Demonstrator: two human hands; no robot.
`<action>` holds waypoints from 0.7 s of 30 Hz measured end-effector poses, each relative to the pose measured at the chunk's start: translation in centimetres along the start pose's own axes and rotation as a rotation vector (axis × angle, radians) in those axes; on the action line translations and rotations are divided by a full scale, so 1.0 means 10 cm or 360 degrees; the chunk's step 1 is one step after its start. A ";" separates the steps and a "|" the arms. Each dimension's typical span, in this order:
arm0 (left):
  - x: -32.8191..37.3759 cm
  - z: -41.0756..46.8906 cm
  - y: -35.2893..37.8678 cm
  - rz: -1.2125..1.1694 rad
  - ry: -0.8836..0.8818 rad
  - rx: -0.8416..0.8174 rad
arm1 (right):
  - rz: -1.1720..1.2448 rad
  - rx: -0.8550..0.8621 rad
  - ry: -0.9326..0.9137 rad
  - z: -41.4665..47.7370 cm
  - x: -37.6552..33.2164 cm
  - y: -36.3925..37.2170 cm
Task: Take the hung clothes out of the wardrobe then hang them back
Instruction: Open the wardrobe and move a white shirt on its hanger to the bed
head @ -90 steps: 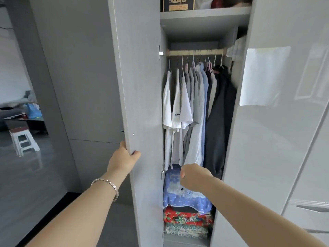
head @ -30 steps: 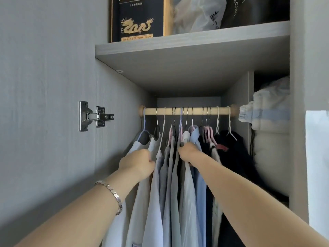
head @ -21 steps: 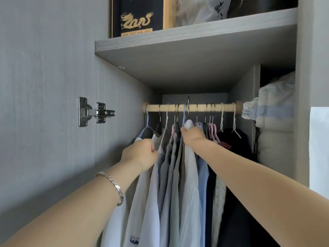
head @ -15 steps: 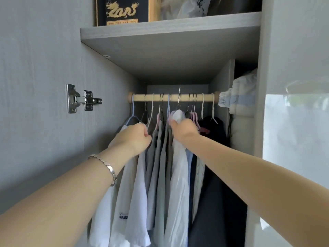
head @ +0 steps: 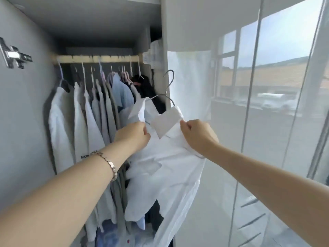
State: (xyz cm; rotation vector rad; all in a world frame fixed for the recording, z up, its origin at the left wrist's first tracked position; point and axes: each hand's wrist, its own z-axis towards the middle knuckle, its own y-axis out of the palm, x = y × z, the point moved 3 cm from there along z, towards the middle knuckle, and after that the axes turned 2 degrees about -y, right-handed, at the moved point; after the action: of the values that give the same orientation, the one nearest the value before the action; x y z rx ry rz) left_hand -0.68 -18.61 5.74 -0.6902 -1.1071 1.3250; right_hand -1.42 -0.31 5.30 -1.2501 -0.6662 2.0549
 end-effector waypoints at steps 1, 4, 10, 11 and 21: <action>0.13 -0.09 0.09 -0.0013 0.0042 -0.0033 | -0.0060 0.0040 0.0049 -0.18 0.17 -0.13; 0.61 -0.39 0.38 -0.0071 0.0210 -0.0138 | -0.0178 0.0145 0.0214 -0.71 0.71 -0.54; 1.85 -1.14 1.06 -0.0274 0.0616 -0.0474 | -0.0382 0.0319 0.0625 -1.87 1.83 -1.46; 2.08 -1.30 1.19 -0.0301 0.0676 -0.0546 | -0.0416 0.0358 0.0695 -2.08 2.00 -1.63; 4.42 -3.13 2.18 -0.0504 0.1239 -0.1022 | -0.0892 0.0551 0.1253 -4.20 3.18 -3.10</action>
State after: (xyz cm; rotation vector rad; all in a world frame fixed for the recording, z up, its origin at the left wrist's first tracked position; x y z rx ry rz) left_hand 14.37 33.79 -15.21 -1.2976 -0.9172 0.3267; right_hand 33.36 47.83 -9.30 -1.3293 -0.2243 1.0372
